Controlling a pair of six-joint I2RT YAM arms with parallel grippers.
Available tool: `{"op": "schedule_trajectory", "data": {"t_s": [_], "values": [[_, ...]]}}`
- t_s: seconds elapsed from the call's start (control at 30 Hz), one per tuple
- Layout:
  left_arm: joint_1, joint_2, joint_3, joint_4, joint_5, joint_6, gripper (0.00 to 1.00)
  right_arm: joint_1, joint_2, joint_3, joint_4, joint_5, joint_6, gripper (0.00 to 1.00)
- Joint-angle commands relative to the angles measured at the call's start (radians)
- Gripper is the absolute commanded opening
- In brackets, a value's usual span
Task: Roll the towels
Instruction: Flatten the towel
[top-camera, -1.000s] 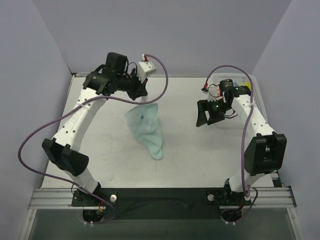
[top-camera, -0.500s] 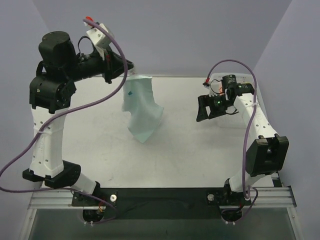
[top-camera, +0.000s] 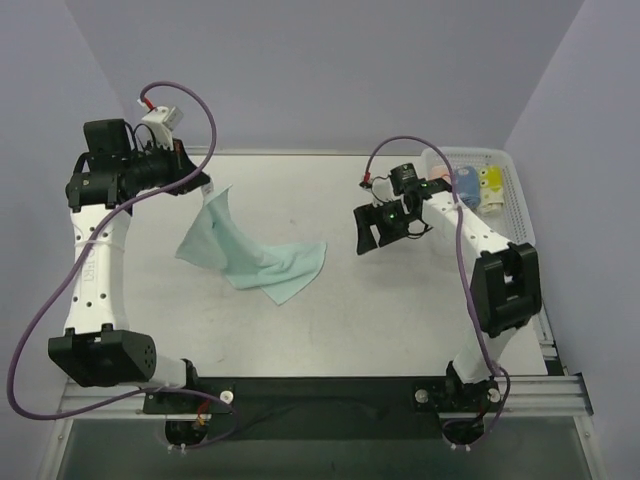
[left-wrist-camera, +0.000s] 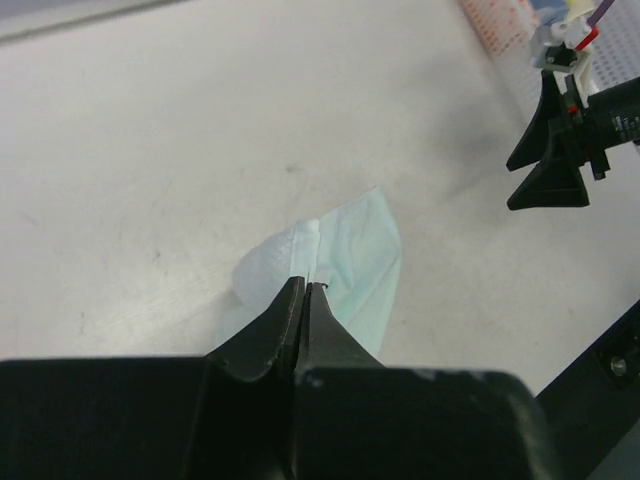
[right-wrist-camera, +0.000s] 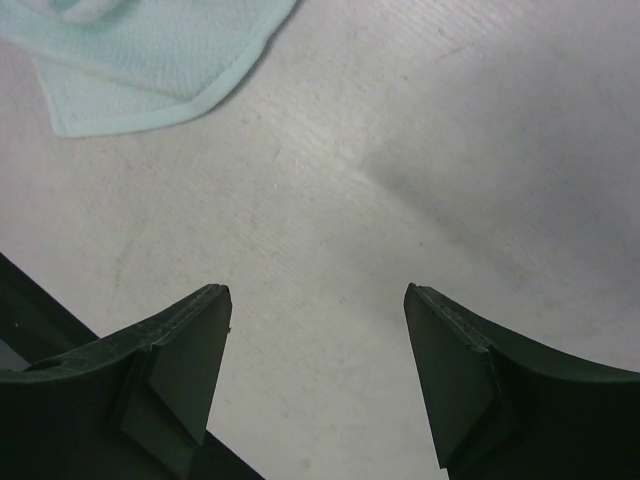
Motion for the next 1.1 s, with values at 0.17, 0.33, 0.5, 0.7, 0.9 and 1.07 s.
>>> {"op": "schedule_trajectory", "data": {"t_s": [0.17,0.33,0.5,0.7,0.9,1.07], "values": [[0.084,-0.100,-0.187,0.036,-0.113,0.117,0.00,0.112,0.283,0.238,0.105,0.089,0.069,0.64],[0.115,-0.095,-0.237,0.042,-0.130,0.125,0.00,0.143,0.429,0.412,0.099,0.099,0.109,0.61],[0.141,-0.053,-0.217,0.041,-0.111,0.107,0.00,0.169,0.518,0.456,0.093,0.105,0.112,0.59],[0.165,-0.014,-0.196,0.042,-0.081,0.108,0.00,0.209,0.562,0.471,0.076,0.086,0.109,0.56],[0.184,0.009,-0.193,0.036,-0.079,0.125,0.00,0.227,0.596,0.477,0.050,0.092,0.095,0.50],[0.191,0.017,-0.196,0.030,-0.075,0.127,0.00,0.259,0.616,0.471,0.016,0.117,0.036,0.40]]}}
